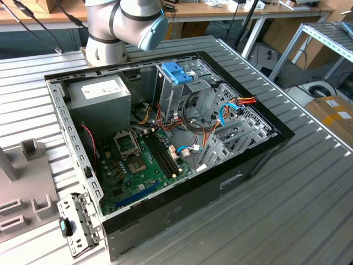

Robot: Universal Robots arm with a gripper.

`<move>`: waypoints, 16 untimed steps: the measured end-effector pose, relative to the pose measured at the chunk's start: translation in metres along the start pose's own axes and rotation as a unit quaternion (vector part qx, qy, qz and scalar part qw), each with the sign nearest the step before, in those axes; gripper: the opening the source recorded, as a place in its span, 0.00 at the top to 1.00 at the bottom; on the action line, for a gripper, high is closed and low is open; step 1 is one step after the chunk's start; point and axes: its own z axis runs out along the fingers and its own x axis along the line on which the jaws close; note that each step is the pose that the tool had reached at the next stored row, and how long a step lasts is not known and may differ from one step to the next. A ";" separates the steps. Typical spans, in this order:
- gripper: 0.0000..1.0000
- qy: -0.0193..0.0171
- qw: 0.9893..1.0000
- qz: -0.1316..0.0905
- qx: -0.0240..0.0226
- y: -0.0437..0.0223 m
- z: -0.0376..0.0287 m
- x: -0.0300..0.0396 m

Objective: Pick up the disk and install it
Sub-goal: 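Pick up the disk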

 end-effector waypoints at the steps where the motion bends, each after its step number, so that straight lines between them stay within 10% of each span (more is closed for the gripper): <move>1: 0.89 0.000 1.000 -0.004 0.000 0.0000 0.0000 0.0000; 16: 0.89 0.002 0.999 -0.050 -0.001 0.0000 0.0000 0.0000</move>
